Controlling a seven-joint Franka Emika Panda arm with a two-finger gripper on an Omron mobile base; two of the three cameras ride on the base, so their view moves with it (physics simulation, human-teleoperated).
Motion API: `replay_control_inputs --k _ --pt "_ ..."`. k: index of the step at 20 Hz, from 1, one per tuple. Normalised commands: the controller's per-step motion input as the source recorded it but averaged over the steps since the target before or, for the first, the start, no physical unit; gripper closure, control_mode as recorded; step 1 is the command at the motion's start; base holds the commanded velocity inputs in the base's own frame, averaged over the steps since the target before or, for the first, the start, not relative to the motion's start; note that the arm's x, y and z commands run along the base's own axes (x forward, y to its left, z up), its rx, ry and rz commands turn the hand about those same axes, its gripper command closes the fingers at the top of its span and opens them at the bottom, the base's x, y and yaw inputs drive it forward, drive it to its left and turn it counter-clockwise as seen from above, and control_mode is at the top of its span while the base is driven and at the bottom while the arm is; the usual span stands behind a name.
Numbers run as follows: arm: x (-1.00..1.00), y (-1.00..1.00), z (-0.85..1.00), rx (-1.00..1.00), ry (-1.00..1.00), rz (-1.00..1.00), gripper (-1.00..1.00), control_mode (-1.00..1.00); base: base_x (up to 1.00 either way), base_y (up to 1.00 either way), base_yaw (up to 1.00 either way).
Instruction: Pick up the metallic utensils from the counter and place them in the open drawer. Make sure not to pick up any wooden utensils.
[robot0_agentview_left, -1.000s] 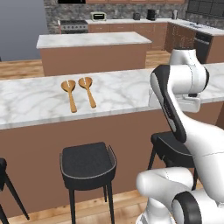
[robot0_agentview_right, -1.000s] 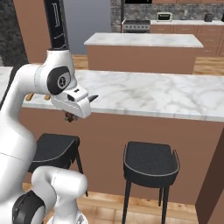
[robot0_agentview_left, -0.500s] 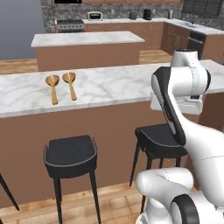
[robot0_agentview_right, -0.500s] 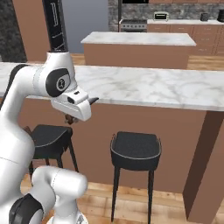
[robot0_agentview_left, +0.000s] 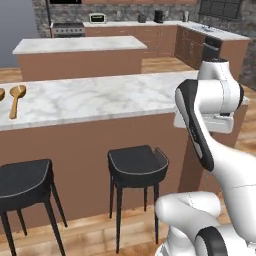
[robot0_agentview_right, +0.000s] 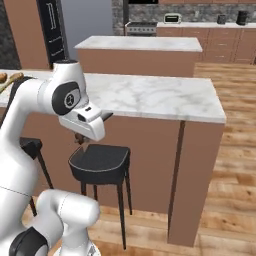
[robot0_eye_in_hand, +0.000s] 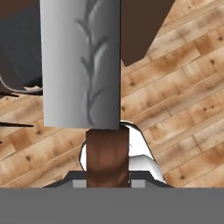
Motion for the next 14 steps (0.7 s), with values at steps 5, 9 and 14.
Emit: replay_control_inputs --k 5,9,14 --pt "0.00 0.00 0.00 0.00 0.00 0.00 1.00 1.00 0.00 -1.00 0.02" --pt "0.00 0.00 0.00 0.00 0.00 0.00 1.00 1.00 -0.01 -1.00 0.01" --pt "0.00 0.00 0.00 0.00 0.00 0.00 1.00 1.00 -0.01 -1.00 0.02"
